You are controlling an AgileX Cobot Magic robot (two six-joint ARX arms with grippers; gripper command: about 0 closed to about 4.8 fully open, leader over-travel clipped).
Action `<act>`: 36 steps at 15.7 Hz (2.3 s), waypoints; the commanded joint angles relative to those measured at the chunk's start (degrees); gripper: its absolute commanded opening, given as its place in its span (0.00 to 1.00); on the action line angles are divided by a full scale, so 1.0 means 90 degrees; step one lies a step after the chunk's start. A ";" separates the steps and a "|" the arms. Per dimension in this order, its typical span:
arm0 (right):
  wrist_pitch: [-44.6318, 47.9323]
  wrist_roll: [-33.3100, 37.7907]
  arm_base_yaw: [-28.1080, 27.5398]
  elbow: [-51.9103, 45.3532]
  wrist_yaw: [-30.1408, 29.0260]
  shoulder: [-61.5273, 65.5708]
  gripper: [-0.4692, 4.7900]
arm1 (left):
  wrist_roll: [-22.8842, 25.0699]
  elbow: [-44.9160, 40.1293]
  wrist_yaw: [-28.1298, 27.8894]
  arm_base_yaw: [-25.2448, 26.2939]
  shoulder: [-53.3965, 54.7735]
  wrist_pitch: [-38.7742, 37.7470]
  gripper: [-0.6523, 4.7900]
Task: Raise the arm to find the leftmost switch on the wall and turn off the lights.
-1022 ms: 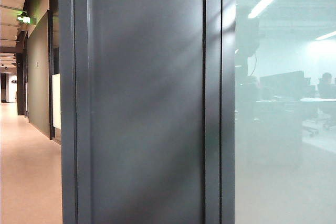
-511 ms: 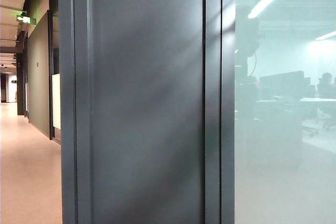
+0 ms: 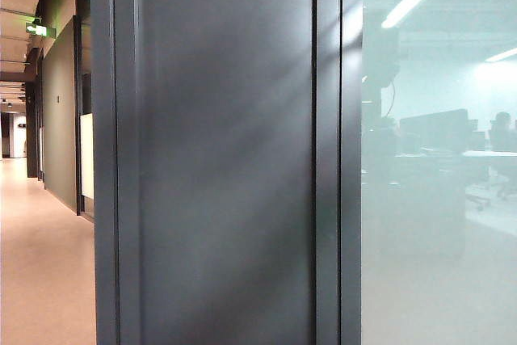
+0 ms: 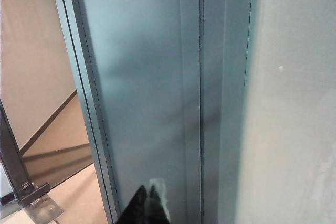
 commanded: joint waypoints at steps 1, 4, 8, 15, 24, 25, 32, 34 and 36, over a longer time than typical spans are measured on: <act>0.0085 -0.0017 0.0010 0.0024 -0.0002 0.0002 0.09 | 0.0017 0.0015 0.0029 0.0002 -0.0005 0.0058 0.11; 0.0083 -0.0015 0.0010 0.0024 -0.0002 0.0002 0.09 | 0.0017 0.0015 0.0029 0.0002 -0.0005 0.0058 0.11; -0.0175 -0.0398 -0.0214 0.0022 0.0658 -0.0172 0.09 | 0.0017 0.0015 0.0029 0.0002 -0.0005 0.0058 0.11; -0.0551 -0.0389 -0.1513 -0.1066 0.4044 -0.1379 0.09 | 0.0019 0.0015 0.0024 0.0000 -0.0005 0.0056 0.11; 0.0663 -0.0221 -0.1406 -0.2586 0.3784 -0.1914 0.09 | 0.0019 0.0015 0.0024 0.0000 -0.0005 0.0058 0.11; 0.0760 -0.0194 -0.1326 -0.2686 0.3776 -0.1919 0.09 | 0.0017 0.0015 0.0024 0.0000 -0.0005 0.0056 0.11; 0.0401 -0.0202 -0.0894 -0.2703 0.3810 -0.2016 0.09 | 0.0017 0.0015 0.0024 0.0000 -0.0005 0.0058 0.11; 0.0398 -0.0197 -0.0894 -0.2703 0.3803 -0.2018 0.09 | 0.0017 0.0015 0.0024 0.0000 -0.0005 0.0058 0.11; 0.0396 -0.0199 -0.0894 -0.2701 0.3808 -0.2016 0.09 | 0.0019 0.0015 0.0024 0.0000 -0.0005 0.0058 0.11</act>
